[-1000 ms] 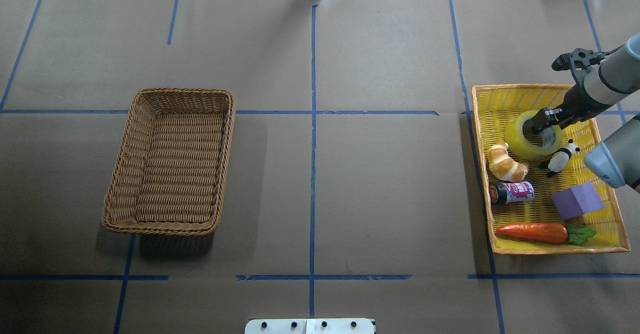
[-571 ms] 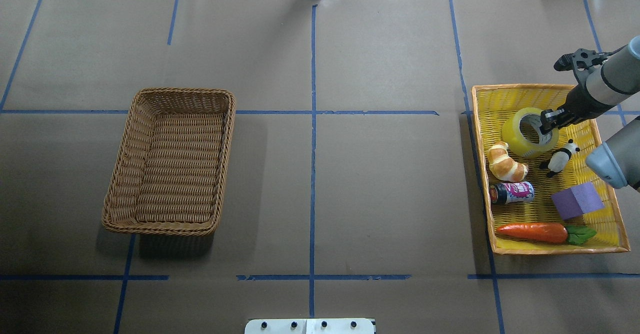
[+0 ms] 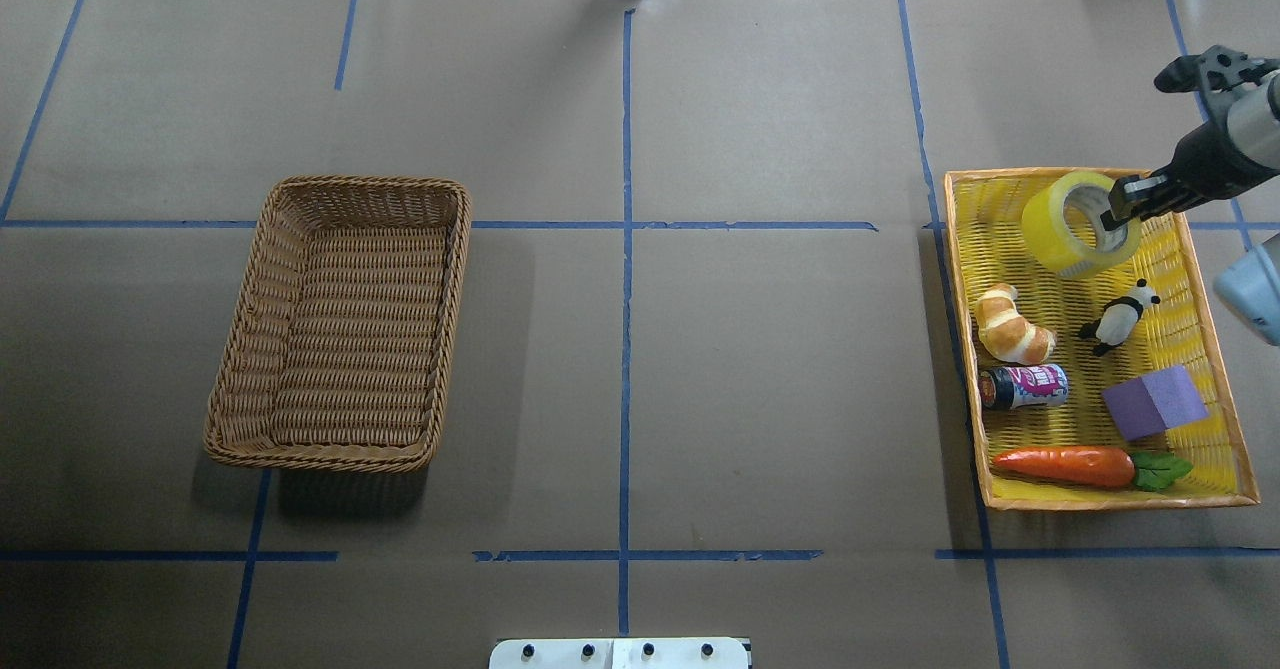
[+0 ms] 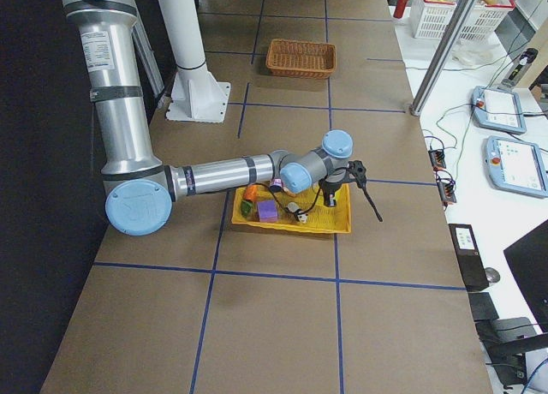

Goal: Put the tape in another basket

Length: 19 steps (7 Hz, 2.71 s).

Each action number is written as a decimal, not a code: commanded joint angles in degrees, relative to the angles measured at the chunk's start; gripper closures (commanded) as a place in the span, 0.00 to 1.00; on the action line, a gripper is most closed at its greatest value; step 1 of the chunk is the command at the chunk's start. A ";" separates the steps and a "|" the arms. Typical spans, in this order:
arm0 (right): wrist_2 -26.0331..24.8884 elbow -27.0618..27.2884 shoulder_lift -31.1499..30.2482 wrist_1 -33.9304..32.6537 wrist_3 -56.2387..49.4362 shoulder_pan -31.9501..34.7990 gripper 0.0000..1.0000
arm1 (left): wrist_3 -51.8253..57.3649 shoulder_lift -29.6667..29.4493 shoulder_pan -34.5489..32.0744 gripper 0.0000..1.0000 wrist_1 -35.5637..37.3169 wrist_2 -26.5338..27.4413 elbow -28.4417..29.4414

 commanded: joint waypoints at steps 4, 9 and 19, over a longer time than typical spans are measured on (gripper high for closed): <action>1.89 6.26 6.57 0.01 13.76 -3.70 0.99 | -7.40 -1.99 4.55 0.00 -7.59 0.09 0.00; -1.96 8.28 11.53 19.55 46.10 -13.02 0.98 | -49.53 -3.59 18.34 0.00 -39.69 -2.45 -1.50; -30.90 8.72 10.56 67.54 82.56 -41.49 0.98 | -125.28 -11.06 38.23 0.00 -89.69 -4.66 -7.45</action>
